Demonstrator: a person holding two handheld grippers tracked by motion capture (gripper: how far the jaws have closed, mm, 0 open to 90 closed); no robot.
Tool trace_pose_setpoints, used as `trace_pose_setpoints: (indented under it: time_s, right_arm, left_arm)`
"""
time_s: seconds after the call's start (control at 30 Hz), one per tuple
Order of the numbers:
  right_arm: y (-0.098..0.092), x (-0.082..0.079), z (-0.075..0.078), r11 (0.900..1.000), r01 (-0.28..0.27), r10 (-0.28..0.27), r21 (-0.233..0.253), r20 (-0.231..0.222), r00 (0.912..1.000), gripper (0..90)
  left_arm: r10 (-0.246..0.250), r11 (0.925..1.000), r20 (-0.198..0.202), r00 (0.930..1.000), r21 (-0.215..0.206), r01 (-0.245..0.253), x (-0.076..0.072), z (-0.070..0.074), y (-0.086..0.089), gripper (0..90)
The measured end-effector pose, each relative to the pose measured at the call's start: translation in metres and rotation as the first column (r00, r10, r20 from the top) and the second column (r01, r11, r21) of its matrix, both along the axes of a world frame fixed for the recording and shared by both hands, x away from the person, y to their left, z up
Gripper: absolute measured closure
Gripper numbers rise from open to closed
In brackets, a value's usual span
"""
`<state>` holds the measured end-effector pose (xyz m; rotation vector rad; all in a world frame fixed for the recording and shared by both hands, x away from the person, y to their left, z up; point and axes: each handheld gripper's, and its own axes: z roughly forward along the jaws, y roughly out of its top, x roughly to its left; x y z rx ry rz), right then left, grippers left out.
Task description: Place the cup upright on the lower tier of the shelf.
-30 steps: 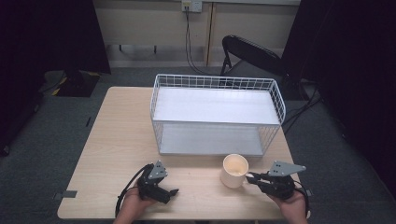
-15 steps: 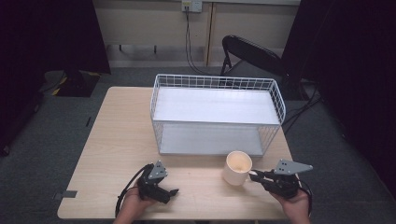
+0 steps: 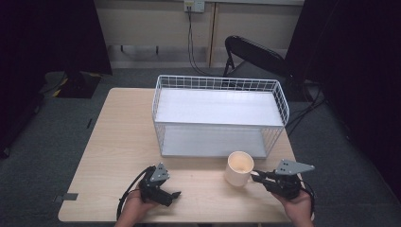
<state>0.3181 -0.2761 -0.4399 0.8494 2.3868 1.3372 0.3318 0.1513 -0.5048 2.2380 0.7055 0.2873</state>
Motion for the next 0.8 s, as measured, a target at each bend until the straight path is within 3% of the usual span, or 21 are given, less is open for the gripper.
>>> trace_pose_setpoints:
  time_s: [0.23,0.8]
  right_arm:
    - [0.003,0.008,0.007,0.999,0.027,-0.027,0.019,0.005,0.9996,80.4]
    - [0.008,0.024,0.013,0.998,0.063,-0.063,0.009,0.005,0.9980,80.4]
  left_arm:
    - [-0.001,1.0000,0.000,1.0000,0.000,0.001,0.000,0.000,0.000,5.8]
    - [0.018,0.9998,-0.009,0.9998,0.012,-0.018,0.001,-0.001,-0.001,0.0]
